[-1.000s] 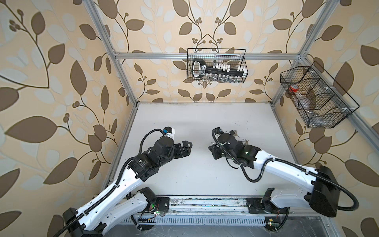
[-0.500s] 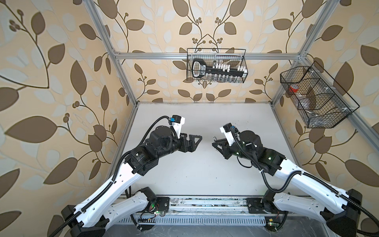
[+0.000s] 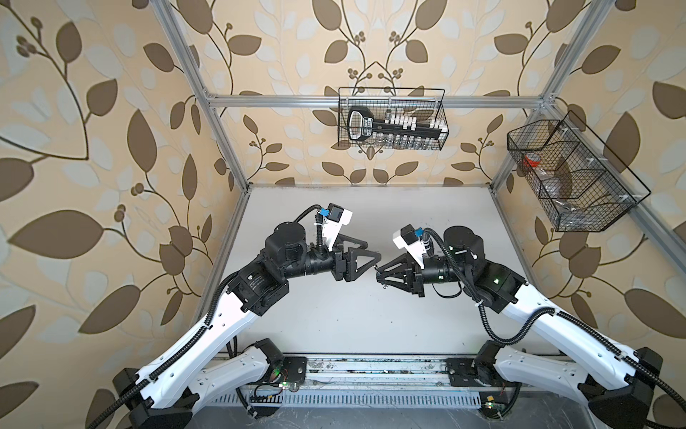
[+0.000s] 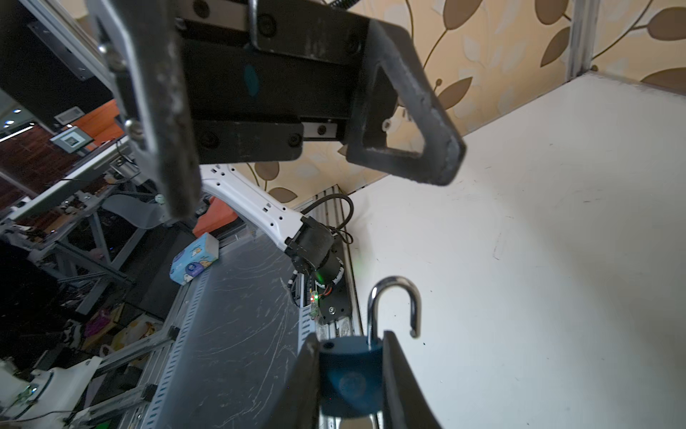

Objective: Lock with the key

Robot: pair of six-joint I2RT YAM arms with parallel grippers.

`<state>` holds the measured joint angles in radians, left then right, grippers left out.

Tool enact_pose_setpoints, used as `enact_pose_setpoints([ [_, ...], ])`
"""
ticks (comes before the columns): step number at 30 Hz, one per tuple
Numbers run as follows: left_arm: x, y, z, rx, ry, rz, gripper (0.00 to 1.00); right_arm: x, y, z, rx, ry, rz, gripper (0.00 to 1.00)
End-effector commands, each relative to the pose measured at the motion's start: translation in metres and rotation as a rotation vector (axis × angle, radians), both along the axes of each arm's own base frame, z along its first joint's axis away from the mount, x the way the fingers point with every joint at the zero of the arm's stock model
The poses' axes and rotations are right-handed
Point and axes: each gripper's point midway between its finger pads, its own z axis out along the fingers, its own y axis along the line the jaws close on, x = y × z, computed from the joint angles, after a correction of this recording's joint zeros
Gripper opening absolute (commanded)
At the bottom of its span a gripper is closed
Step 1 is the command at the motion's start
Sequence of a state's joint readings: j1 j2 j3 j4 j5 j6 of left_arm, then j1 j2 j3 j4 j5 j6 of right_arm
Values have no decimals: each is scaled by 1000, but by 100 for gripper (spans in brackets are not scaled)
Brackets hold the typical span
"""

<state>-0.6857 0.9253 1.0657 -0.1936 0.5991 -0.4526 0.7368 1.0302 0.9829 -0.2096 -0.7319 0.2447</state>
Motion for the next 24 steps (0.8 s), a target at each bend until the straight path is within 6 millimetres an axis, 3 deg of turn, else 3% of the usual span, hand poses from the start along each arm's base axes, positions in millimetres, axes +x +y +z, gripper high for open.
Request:
enact_pose_setpoints([
  [1, -17, -3, 31, -87, -70, -99, 75, -14, 3, 32, 87, -30, 90, 0],
  [13, -24, -17, 24, -117, -25, -227, 63, -23, 0, 61, 185, -30, 133, 0],
  [24, -26, -17, 23, -115, -29, -237, 47, -6, -15, 69, 212, -38, 62, 0],
])
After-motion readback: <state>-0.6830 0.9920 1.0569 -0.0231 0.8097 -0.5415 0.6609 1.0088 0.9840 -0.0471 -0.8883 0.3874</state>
